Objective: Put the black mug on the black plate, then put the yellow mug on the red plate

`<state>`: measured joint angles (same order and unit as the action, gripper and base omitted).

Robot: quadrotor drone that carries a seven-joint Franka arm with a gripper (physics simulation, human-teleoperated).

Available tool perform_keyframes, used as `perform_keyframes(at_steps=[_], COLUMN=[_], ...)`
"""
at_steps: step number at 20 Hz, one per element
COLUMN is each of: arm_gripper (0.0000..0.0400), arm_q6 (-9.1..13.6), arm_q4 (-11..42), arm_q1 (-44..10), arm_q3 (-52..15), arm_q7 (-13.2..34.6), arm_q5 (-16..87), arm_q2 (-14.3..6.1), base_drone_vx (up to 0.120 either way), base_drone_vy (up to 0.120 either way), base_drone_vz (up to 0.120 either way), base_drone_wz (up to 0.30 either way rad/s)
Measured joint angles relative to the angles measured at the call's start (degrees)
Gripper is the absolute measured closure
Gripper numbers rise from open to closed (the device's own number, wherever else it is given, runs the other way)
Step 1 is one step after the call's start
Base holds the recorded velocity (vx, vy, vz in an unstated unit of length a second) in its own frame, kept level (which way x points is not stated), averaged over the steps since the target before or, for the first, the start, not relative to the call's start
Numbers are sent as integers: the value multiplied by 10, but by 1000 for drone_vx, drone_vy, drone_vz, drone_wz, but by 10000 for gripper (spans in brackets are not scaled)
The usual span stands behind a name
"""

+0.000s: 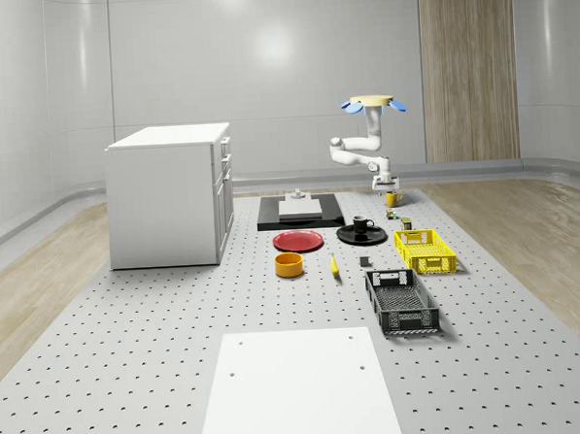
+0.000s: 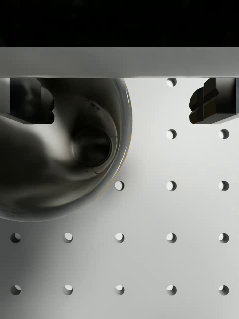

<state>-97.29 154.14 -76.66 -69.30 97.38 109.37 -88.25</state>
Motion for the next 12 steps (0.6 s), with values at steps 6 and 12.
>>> perform_keyframes(at_steps=[6,12], arm_gripper=[0,141], arm_q6=[1,2], arm_q4=[4,5], arm_q1=[5,7], arm_q3=[2,2], arm_q7=[-1,-2], arm_q5=[2,3], arm_q2=[0,1], base_drone_vx=[0,0], base_drone_vy=[0,0], base_drone_vz=[0,0], base_drone_wz=[0,0])
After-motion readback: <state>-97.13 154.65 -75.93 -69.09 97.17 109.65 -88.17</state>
